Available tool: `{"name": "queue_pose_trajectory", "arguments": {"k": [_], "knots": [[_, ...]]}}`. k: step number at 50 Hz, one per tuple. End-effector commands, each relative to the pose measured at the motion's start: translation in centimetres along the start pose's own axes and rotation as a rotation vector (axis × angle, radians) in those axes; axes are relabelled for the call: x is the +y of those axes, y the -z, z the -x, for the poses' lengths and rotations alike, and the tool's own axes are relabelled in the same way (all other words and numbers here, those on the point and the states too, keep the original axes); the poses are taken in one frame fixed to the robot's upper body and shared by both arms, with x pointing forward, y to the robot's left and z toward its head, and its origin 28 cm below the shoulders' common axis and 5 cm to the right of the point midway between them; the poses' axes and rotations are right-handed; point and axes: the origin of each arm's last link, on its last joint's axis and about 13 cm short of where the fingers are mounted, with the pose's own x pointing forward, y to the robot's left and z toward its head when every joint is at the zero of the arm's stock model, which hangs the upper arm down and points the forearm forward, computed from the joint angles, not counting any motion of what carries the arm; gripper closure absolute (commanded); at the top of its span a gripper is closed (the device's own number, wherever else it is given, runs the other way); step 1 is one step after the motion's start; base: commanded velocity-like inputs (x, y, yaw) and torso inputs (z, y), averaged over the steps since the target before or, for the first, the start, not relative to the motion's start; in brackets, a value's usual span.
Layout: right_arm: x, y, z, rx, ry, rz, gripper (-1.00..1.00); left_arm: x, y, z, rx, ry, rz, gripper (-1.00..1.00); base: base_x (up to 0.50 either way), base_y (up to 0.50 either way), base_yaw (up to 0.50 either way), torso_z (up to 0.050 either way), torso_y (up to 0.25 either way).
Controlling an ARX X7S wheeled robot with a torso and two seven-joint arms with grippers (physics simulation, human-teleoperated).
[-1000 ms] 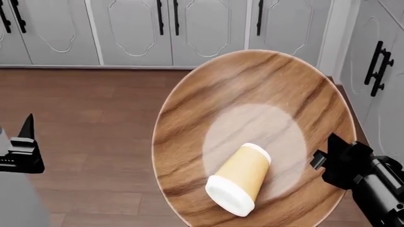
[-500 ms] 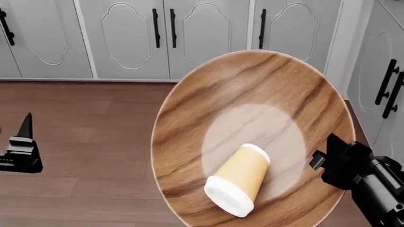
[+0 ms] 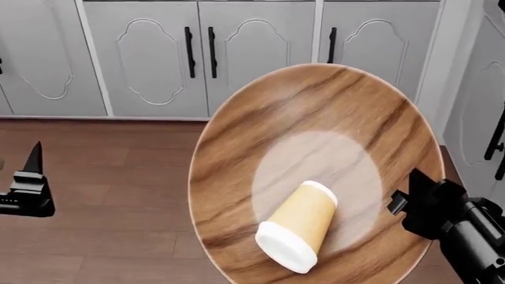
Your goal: Place the cup inside the bowl on the dining table and move the bowl to any counter.
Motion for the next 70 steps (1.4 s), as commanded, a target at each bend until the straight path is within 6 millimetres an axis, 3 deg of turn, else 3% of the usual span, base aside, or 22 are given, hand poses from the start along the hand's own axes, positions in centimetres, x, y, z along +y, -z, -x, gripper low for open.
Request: {"name": "queue_pose_trajectory", "arguments": {"k": [1, 34, 51, 70], "knots": [[0.3, -0.4, 0.0, -0.013, -0.03, -0.01, 1.0, -0.1, -0.1, 0.0, -0.001, 0.0, 0.002, -1.0, 0.5, 0.0, 0.0, 0.0, 0.01], [2.5, -4.1, -0.4, -0.038, -0.068, 0.044, 1.0, -0.7, -0.1, -0.1, 0.001, 0.008, 0.007, -1.0, 0.5, 0.0, 0.0, 0.0, 0.001], [2.5, -4.0, -0.6, -0.034, -0.069, 0.041, 1.0, -0.1, -0.4, -0.3, -0.007, 0.005, 0.01, -1.0, 0.5, 0.0, 0.0, 0.0, 0.002], [2.2, -3.6, -0.7, -0.036, -0.074, 0.034, 1.0, -0.8, -0.5, -0.1, -0.011, 0.006, 0.009, -1.0, 0.5, 0.0, 0.0, 0.001, 0.001]]}}
